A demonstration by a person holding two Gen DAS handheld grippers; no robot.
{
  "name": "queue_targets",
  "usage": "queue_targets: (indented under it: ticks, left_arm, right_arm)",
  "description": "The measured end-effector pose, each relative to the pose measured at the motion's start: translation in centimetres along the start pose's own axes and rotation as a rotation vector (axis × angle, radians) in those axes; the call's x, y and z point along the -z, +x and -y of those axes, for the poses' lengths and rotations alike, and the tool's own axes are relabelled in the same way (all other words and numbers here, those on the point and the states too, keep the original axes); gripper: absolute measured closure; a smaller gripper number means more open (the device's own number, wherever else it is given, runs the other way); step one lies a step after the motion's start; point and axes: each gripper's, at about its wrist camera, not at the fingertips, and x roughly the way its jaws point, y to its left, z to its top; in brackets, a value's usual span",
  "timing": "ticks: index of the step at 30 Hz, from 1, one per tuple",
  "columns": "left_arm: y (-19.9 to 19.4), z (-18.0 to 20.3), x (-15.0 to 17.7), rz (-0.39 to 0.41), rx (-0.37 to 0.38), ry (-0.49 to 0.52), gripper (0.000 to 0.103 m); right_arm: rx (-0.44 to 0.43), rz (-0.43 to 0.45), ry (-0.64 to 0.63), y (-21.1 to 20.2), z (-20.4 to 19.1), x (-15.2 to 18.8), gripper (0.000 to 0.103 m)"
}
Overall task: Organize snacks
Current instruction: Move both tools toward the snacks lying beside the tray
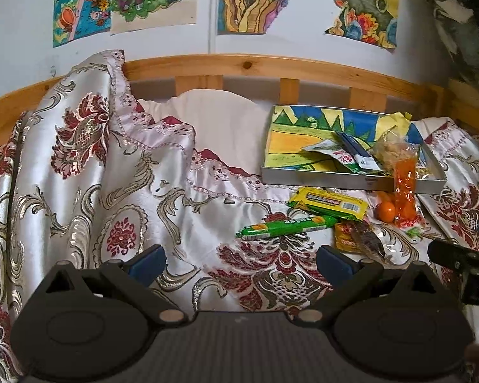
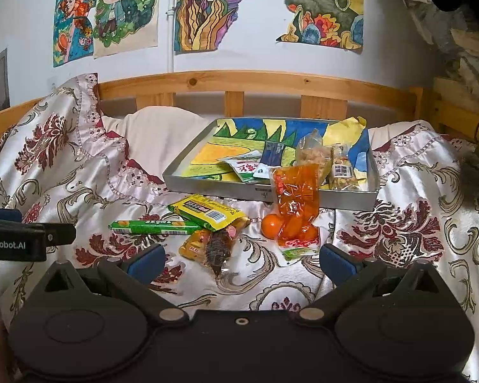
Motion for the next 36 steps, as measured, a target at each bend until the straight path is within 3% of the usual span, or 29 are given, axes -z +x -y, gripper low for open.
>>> queue_targets:
  ticks: [13, 26, 36]
  left_arm:
    - [0.7, 0.5, -0.1, -0.015, -0.030, 0.020, 0.001]
    - [3.5, -0.1, -0.5, -0.111, -0.049, -0.012, 0.001]
    - [7.0, 0.5, -2.8, -0.127, -0.051, 0.079, 0.001]
  right_arm:
    - [-0.013, -0.024, -0.010, 0.7, -0.4, -0.1, 0.001]
    - [-0.012, -0.045, -0.069, 3.2, -0.9, -0.7, 0.001]
    - [-0.050, -0.075, -0.123, 6.8, -0.8, -1.3, 0.001]
